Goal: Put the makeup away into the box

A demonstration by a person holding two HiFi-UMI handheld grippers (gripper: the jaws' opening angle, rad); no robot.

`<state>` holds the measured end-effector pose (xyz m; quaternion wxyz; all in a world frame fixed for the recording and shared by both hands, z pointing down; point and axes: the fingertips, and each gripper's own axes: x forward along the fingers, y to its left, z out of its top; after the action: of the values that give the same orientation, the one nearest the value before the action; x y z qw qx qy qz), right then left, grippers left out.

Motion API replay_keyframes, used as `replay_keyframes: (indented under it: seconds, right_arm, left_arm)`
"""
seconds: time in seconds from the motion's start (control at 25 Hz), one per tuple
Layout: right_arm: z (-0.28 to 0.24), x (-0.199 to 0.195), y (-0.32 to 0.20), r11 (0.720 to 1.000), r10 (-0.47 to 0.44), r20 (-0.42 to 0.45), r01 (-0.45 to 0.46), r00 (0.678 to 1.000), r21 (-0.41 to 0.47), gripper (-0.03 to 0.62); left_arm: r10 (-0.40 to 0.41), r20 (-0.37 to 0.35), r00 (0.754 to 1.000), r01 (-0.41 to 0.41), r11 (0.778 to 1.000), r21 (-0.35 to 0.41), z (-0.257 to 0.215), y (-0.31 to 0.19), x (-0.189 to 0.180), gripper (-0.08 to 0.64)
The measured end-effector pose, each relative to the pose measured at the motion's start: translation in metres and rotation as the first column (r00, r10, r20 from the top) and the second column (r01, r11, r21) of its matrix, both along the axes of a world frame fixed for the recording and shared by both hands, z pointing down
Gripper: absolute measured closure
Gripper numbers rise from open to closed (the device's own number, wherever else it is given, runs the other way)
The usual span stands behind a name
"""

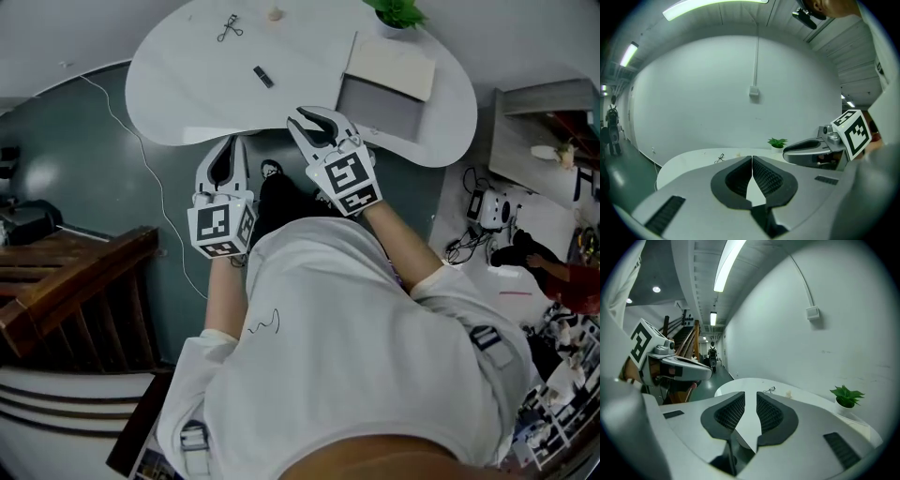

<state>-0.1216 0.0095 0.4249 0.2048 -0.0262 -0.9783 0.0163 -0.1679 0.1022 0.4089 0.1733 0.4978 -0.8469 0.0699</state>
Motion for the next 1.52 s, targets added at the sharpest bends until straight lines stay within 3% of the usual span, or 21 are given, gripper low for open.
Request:
replay_keyframes:
  seconds: [0.28,0.6,0.84,1.0,1.16,1.28,1.36,1.52]
  right_arm:
    - [0.036,-0.047,-0.034,0.998,0.051,-0.085,-0.054,0.995,-0.029,0.518]
    - [0.076,-0.105,-0.045,0.995,0.077,-0.239,-0.089,0.968,-0.041,0.518]
    - [0.12,-0.133,-0.044,0.993,0.079,-0.4,-0.106,0.913,-0.046,0.515]
    - [0.148,-0.156,-0.045,0.996,0.066,-0.476,-0.09,0.877,-0.028,0.502]
    - [0.169,-0.176,-0.044,1.0,0.007,-0.532,0.001,0.846,0.014,0.494]
    - [0.182,-0.187,-0.04,0.992,-0.065,-0.593,0.116,0.802,0.049,0.484]
    - [0.193,-0.195,-0.041,0.966,-0.117,-0.631,0.234,0.767,0.106,0.474]
    - [0.21,-0.206,-0.042,0.877,-0.203,-0.697,0.444,0.688,0.183,0.465]
  left_arm:
    - [0.117,-0.041,0.992,-0.119,0.991,-0.059,0.035,-0.047,-0.066,0.538]
    - [0.267,-0.138,0.954,-0.285,0.95,-0.125,0.085,-0.081,-0.131,0.538]
    - [0.319,-0.24,0.917,-0.36,0.921,-0.148,0.134,-0.077,-0.165,0.538]
    - [0.321,-0.272,0.907,-0.367,0.92,-0.135,0.15,-0.068,-0.192,0.538]
    - [0.303,-0.285,0.909,-0.357,0.921,-0.159,0.159,-0.056,-0.207,0.538]
    - [0.274,-0.317,0.908,-0.338,0.926,-0.167,0.167,-0.048,-0.216,0.538]
    - [0.243,-0.321,0.915,-0.309,0.935,-0.174,0.172,-0.044,-0.225,0.538]
    - [0.154,-0.32,0.935,-0.218,0.96,-0.178,0.175,-0.036,-0.241,0.538]
